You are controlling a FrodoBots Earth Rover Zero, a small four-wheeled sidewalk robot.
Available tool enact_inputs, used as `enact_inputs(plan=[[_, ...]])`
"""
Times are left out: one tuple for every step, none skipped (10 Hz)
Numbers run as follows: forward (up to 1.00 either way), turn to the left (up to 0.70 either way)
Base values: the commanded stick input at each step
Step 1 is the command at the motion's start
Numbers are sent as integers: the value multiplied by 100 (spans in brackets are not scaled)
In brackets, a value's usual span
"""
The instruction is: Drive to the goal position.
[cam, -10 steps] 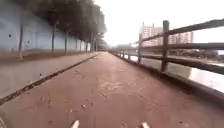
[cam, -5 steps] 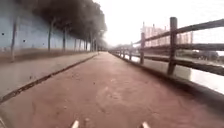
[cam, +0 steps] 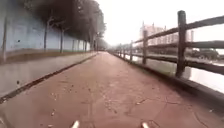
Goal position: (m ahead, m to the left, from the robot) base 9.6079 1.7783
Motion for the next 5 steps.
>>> enact_inputs(plan=[[70, 0], [70, 0], [70, 0], [70, 0], [70, 25]])
